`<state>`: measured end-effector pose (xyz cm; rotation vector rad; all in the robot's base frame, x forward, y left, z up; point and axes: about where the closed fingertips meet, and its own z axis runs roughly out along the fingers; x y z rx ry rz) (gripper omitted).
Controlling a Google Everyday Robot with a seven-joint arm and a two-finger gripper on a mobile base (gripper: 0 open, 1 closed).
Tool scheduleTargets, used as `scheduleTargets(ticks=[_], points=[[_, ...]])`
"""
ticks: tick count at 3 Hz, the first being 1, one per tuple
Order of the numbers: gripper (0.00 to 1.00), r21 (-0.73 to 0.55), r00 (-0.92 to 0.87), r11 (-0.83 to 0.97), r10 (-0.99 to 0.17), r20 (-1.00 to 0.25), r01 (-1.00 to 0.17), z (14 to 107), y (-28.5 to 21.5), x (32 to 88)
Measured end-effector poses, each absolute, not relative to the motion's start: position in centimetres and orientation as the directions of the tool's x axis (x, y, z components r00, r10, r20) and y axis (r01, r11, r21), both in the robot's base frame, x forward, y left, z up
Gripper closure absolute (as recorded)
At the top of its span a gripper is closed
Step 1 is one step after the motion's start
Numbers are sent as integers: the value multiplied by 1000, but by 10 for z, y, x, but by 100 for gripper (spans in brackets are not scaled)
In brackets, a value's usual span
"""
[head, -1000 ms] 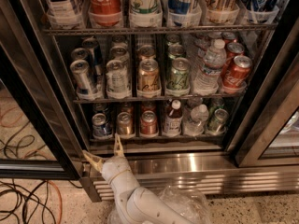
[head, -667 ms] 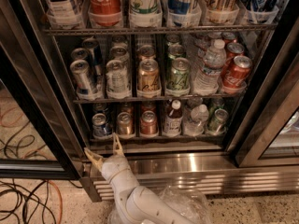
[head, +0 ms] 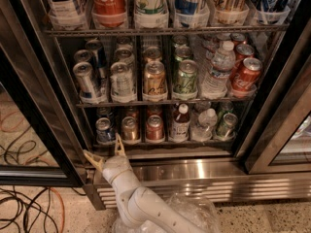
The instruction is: Pick pepsi can from bottom shelf of fridge
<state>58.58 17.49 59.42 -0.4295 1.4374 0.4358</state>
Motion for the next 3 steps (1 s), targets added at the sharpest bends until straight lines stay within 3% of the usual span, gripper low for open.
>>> scheduleTargets(ticks=[2, 3], points=[[25, -21, 92, 847, 33, -995, -532, 598, 178, 607], [27, -26, 111, 852, 38, -993, -523, 603, 182, 656]])
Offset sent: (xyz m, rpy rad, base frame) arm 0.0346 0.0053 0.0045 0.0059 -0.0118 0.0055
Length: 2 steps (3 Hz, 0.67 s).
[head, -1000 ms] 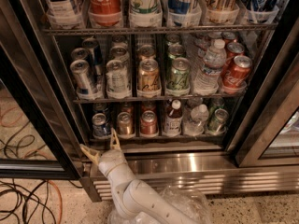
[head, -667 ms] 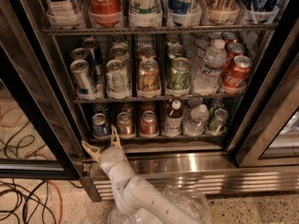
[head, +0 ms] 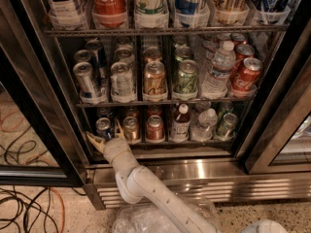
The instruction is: Pick pepsi can from bottom shelf of fridge
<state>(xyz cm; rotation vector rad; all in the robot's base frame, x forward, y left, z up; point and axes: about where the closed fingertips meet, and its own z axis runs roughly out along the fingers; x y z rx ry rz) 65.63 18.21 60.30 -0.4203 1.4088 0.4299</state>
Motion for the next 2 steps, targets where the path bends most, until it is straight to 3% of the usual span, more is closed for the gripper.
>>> scheduleTargets(ticks=[2], points=[[35, -23, 114, 855, 43, -993, -518, 604, 182, 663]])
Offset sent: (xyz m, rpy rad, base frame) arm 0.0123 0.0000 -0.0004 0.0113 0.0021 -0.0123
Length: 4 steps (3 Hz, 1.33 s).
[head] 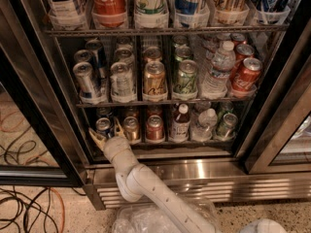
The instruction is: Pick pepsi can from bottom shelf of fridge
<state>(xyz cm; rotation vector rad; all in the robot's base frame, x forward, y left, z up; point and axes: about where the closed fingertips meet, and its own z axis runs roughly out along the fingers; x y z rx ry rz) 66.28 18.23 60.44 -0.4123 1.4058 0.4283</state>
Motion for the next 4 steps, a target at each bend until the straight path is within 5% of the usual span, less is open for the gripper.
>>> scheduleTargets(ticks=[1, 4], points=[[36, -22, 114, 855, 43, -993, -518, 604, 183, 663], [100, -20, 111, 854, 44, -993, -519, 603, 183, 664]])
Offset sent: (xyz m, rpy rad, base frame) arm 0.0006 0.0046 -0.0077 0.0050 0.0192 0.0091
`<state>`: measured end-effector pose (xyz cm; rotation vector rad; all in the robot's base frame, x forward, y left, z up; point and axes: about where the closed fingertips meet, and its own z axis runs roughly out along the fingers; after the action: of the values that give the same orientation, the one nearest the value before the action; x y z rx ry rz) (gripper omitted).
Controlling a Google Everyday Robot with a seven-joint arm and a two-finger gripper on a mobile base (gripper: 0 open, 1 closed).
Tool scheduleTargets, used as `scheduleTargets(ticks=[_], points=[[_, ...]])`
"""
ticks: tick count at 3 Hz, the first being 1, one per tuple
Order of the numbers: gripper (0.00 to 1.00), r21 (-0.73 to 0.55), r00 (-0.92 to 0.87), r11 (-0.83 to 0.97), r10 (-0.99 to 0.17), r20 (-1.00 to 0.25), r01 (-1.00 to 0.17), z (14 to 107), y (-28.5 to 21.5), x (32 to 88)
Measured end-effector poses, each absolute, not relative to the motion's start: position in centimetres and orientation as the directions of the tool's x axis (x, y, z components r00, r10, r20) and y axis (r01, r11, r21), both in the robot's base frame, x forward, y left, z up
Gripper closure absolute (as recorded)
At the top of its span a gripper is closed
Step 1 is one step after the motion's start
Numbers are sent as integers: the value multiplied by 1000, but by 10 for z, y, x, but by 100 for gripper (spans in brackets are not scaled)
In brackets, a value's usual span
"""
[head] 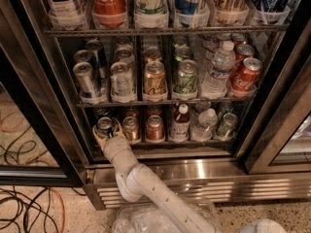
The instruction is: Pick pepsi can from bottom shelf of fridge
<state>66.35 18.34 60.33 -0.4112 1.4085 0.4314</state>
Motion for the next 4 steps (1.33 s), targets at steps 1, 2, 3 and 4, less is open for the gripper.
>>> scheduleTargets(ticks=[1, 2, 3, 4], points=[[100, -20, 112, 855, 44, -993, -519, 605, 183, 664], [100, -25, 121, 856, 45, -992, -516, 611, 183, 664], [100, -34, 142, 857, 46, -989, -515, 623, 182, 662], [100, -44, 170, 857, 52, -984, -514, 637, 179, 659]])
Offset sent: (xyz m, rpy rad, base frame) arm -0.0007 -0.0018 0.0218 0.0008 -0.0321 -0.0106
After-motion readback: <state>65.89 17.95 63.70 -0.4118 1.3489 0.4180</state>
